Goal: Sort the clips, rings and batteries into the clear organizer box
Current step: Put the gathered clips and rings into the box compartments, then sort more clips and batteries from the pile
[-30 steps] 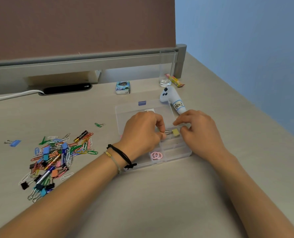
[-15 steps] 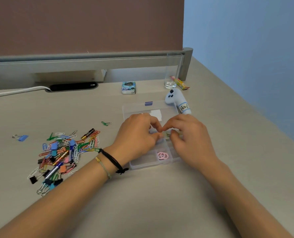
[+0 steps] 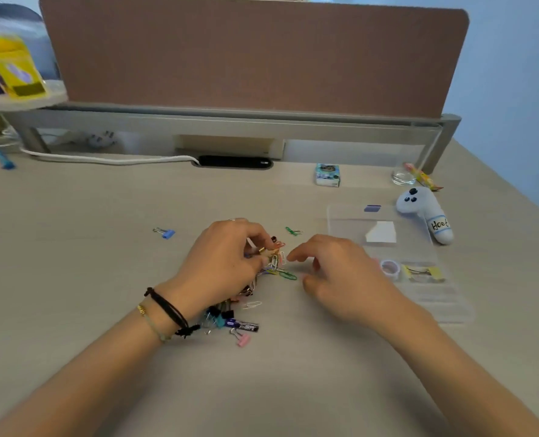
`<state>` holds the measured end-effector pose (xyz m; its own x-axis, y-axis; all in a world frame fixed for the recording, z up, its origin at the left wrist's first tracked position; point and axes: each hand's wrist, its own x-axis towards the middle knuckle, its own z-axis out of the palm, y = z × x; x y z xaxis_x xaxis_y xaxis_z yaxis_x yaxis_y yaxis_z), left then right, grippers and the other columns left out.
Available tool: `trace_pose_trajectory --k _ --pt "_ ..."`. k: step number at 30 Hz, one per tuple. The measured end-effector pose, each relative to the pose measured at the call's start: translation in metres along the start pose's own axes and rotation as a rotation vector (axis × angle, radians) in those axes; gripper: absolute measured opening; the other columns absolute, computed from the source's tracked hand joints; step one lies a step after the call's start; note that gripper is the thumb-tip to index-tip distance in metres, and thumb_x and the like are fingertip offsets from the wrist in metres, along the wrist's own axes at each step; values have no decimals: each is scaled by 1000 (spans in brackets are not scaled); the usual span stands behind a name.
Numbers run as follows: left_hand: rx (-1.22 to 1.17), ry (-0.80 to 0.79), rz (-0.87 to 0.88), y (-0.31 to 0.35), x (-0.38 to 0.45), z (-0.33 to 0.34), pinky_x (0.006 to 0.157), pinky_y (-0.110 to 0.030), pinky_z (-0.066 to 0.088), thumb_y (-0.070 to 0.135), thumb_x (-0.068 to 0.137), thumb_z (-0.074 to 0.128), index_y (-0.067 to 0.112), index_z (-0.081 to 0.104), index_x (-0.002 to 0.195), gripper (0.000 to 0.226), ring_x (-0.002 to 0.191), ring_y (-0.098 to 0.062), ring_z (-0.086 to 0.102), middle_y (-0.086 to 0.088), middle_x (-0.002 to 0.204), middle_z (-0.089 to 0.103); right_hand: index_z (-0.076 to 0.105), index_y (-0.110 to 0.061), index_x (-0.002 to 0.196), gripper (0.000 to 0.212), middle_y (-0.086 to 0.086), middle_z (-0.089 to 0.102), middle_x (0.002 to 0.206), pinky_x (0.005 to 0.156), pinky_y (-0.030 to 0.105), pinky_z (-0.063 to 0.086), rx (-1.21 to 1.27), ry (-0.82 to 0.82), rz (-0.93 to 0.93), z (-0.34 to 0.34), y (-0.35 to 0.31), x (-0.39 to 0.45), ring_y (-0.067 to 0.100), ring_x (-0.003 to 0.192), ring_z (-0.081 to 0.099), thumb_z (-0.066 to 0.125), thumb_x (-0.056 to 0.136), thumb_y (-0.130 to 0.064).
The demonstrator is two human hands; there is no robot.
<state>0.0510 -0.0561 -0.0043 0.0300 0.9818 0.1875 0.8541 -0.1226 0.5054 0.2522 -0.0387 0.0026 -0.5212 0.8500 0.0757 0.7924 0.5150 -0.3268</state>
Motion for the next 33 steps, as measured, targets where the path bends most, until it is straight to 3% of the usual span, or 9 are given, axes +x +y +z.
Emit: trace_pose_trajectory --k 3,9,14,19,24,27,33 --pt "49 -44 -67 -22 -8 -12 77 -31 53 22 81 78 37 72 98 23 89 -6 60 18 96 64 65 -27 122 39 1 61 120 91 34 46 -81 -42 89 14 -13 14 25 113 57 67 84 -35" --pt "141 -86 -75 -32 -3 -22 66 -19 37 10 83 70 37 70 106 35 84 -4 52 18 99 61 66 -24 120 50 3 56 110 84 35 49 -98 -67 173 27 -27 39 27 103 59 75 76 -47" --pt "152 -151 -76 -21 20 -21 80 -33 56 14 83 70 34 71 102 27 88 -8 62 14 95 66 61 -22 116 66 2 51 107 79 36 51 -112 -149 225 26 -34 55 25 97 59 78 66 -63" --pt "176 -316 -81 -19 38 -20 79 -36 57 18 82 75 29 72 96 18 85 -13 64 11 88 64 59 -25 112 53 -1 53 108 78 34 48 -28 -152 162 28 -34 71 24 99 58 80 70 -50" --pt "200 -410 -62 -16 48 -26 76 -33 56 7 80 73 26 71 92 22 83 -12 64 13 82 63 61 -25 122 53 1 57 112 81 33 46 -30 -95 123 30 -27 70 24 103 58 79 76 -44" --pt "224 -419 -23 -15 47 -27 66 -26 50 7 79 73 27 69 92 24 80 -11 62 12 81 62 65 -24 112 34 1 54 103 77 32 44 -34 -45 64 34 -30 67 25 97 58 75 82 -36" --pt "207 -433 18 -15 42 -32 74 -28 54 16 78 79 30 66 102 30 88 -10 61 10 95 64 60 -19 95 11 4 58 94 73 40 48 -118 1 -75 31 -30 60 31 88 59 59 85 -15"
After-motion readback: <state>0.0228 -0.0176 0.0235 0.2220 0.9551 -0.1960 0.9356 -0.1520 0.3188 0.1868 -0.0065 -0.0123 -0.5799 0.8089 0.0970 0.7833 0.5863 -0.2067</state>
